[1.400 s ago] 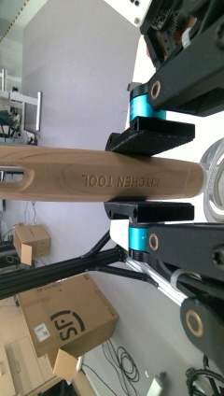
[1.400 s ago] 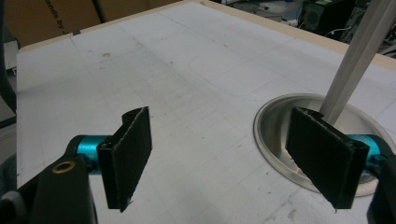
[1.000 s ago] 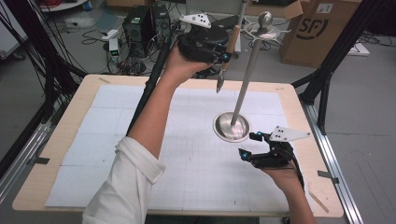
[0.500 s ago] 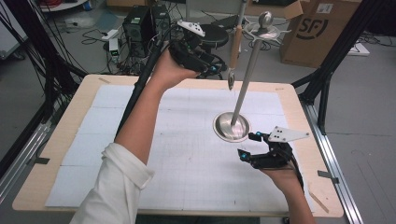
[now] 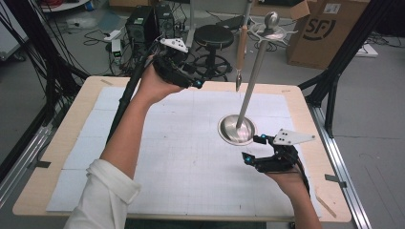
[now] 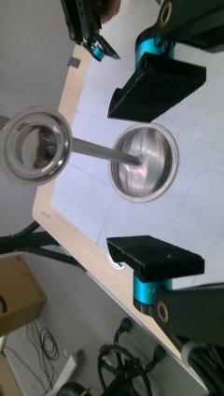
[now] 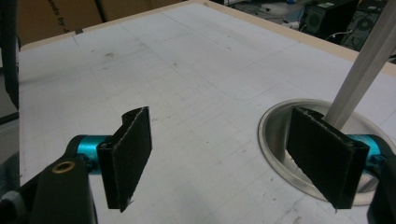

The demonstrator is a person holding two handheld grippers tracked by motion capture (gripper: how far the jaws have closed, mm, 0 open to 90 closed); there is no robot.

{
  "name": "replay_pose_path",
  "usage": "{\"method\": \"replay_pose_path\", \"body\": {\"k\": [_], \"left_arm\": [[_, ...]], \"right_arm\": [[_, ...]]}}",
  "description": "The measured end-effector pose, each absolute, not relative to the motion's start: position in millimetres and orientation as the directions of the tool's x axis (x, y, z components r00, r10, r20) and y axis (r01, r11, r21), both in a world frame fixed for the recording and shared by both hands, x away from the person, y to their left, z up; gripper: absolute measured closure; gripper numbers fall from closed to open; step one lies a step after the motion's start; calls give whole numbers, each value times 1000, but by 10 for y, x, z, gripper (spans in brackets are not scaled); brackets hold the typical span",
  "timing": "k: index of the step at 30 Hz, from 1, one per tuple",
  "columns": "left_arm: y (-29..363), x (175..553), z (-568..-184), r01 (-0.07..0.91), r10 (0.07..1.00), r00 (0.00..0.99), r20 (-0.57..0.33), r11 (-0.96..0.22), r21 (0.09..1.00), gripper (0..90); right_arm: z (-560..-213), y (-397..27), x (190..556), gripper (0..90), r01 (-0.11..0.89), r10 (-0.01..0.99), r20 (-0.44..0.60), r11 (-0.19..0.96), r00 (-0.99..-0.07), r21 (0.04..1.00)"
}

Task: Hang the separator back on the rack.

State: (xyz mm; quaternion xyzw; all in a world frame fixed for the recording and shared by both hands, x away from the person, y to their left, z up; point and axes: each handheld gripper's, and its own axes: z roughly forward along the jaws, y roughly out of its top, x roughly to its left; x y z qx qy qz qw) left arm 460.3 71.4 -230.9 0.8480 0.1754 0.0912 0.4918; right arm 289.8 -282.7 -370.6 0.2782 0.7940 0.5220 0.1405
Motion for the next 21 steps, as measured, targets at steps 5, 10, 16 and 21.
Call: {"method": "replay_pose_path", "body": {"k": [5, 10, 16, 21], "left_arm": [[785, 4559, -2323, 206, 387, 922, -21, -444, 872, 284], [828, 4477, -2319, 192, 364, 931, -24, -432, 881, 227], [894, 4344, -2307, 166, 346, 938, -7, -432, 886, 174], [987, 4249, -2337, 167, 344, 939, -8, -436, 884, 162]], "right_arm": [[-3702, -2856, 2905, 216, 296, 593, 68, 297, -802, 908], [-3697, -2867, 2906, 217, 296, 595, 68, 294, -801, 909], [-3715, -2848, 2913, 215, 302, 594, 68, 303, -802, 904], [-3717, -2836, 2924, 216, 297, 595, 63, 304, -802, 905]]}}
